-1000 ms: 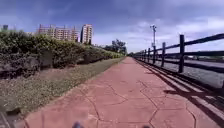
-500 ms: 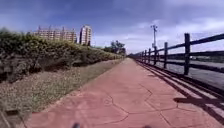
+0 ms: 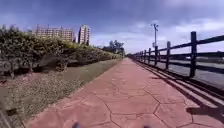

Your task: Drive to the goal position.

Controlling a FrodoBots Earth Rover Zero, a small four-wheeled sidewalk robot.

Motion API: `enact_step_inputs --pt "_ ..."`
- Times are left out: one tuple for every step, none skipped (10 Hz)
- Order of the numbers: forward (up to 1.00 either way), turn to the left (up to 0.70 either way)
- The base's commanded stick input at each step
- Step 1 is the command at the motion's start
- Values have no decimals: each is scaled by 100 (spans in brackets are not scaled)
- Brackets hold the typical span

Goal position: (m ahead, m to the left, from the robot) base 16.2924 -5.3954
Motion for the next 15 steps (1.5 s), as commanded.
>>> enact_step_inputs --pt "70 0" --pt "70 0" --pt "70 0" --pt "70 0" --pt "70 0" --pt "70 0" --pt "70 0" --pt "70 0" --pt "70 0" --pt "70 0" --pt "70 0" --pt "70 0" --pt "70 0" --pt "70 0" --pt "70 0"
